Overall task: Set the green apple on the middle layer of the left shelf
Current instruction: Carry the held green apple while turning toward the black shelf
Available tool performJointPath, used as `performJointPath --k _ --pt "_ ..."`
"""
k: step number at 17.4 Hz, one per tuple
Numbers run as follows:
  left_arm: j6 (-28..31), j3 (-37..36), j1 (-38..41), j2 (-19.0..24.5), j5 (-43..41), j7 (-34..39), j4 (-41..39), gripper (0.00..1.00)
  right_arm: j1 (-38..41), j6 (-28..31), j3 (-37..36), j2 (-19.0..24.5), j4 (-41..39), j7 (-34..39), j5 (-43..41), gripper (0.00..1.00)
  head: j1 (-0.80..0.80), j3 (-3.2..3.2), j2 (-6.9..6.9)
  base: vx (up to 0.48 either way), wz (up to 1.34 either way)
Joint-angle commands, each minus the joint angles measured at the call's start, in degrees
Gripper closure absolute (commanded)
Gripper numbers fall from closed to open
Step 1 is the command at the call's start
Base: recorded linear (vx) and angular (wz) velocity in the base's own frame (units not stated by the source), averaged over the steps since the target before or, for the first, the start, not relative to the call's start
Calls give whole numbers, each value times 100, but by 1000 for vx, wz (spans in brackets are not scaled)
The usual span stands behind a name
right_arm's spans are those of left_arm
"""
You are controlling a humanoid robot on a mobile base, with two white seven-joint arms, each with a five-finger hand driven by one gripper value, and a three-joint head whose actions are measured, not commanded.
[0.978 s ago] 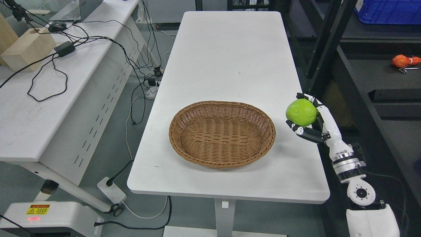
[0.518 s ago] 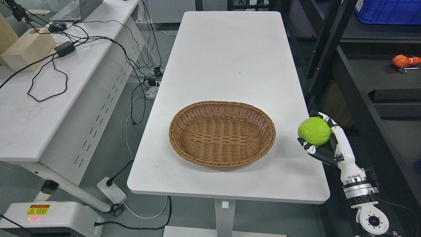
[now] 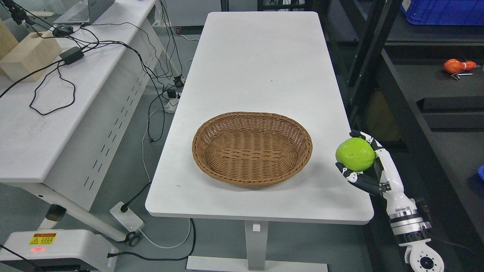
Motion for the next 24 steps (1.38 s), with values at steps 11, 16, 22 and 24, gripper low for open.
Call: performJointPath --k 11,16,22,24 --pt "2 0 0 100 0 4 -1 0 187 -75 546 -11 -424 242 64 96 0 0 0 -156 -66" --pt "-7 0 0 100 0 -5 -1 0 284 -57 599 -11 -415 198 91 97 0 0 0 -154 495" --pt "2 0 0 100 0 4 -1 0 311 -66 590 -11 -424 180 82 97 0 0 0 -153 102" --pt "-7 0 0 100 0 -5 -1 0 311 -83 599 -11 -424 189 82 96 0 0 0 -167 -122"
